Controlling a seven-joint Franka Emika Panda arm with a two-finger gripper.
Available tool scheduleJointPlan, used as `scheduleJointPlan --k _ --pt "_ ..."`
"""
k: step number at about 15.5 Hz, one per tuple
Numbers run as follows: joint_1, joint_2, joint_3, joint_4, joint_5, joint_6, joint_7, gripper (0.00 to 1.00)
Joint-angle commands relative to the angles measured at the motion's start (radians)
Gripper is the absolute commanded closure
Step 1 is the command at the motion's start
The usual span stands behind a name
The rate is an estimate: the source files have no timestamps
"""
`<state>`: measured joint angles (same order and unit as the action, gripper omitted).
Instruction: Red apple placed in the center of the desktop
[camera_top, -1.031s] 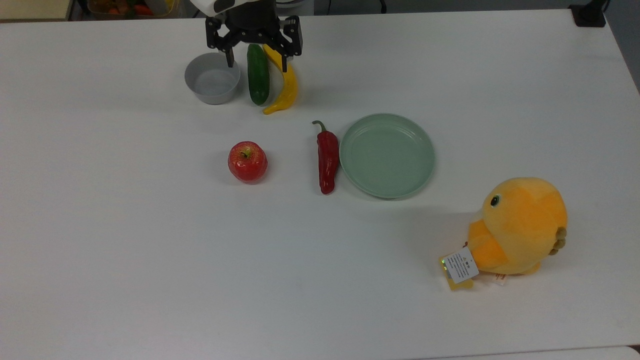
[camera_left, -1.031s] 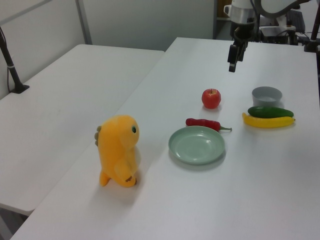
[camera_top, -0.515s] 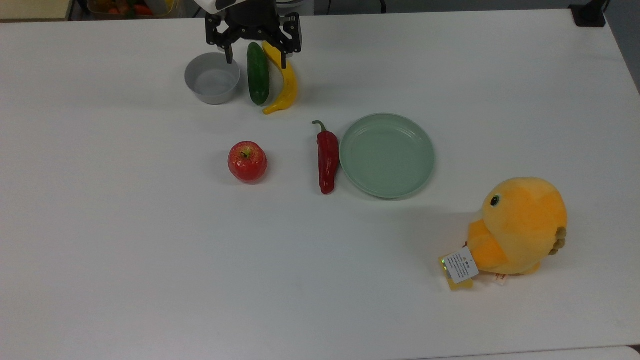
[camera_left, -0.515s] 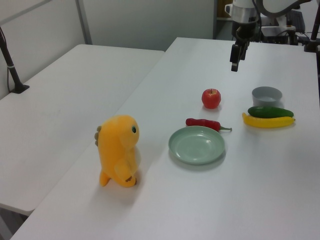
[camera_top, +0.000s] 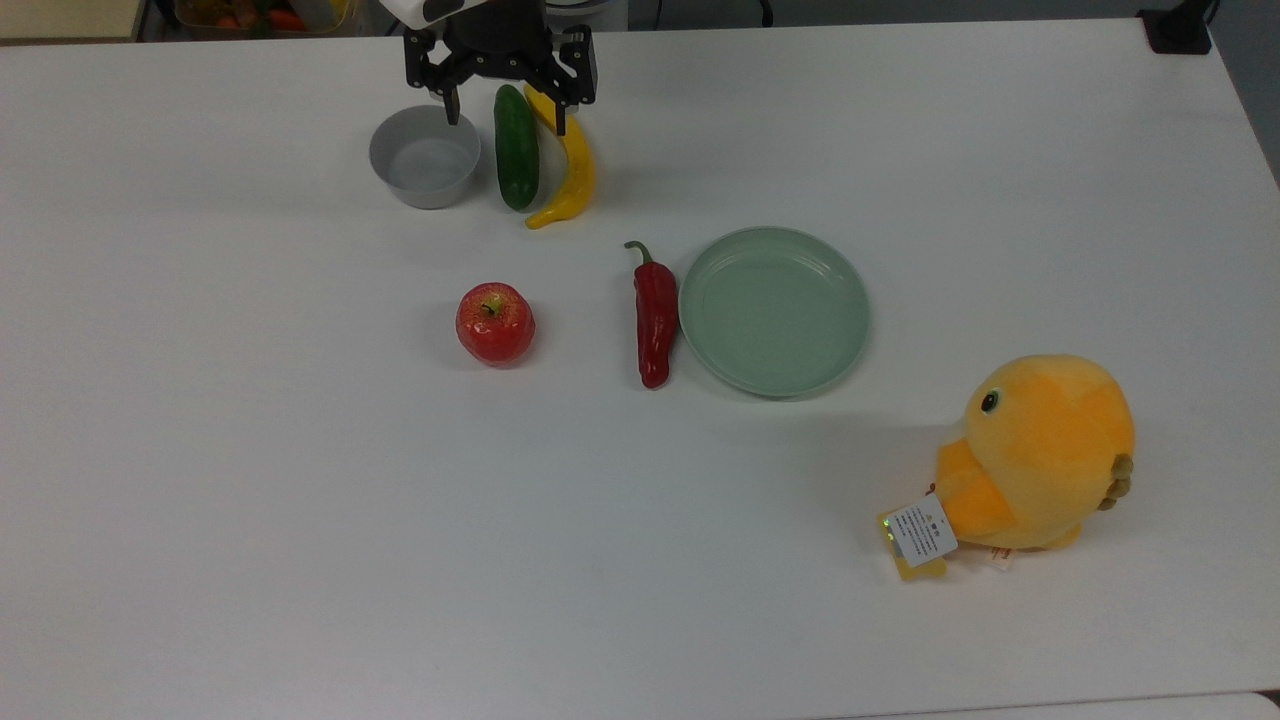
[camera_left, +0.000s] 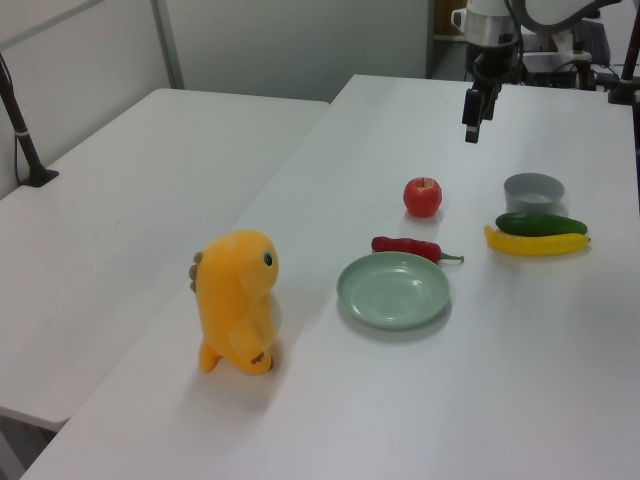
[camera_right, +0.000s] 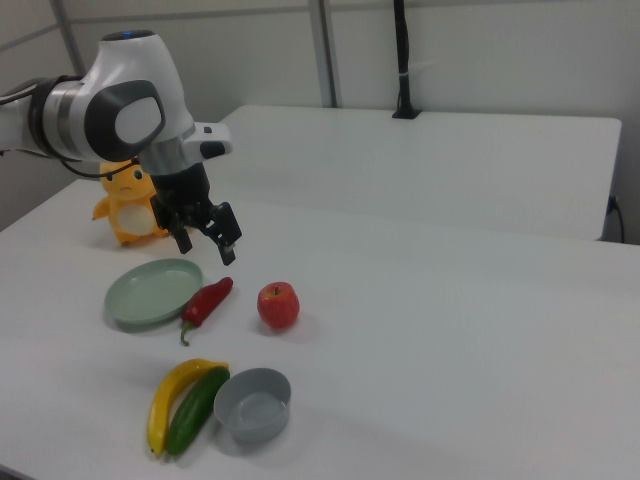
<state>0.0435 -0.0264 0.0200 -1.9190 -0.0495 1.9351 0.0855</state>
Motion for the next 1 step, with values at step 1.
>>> scheduleJointPlan --k 1 --pt "0.001 -0.012 -0.015 0.000 0.002 -0.019 -0.013 0.00"
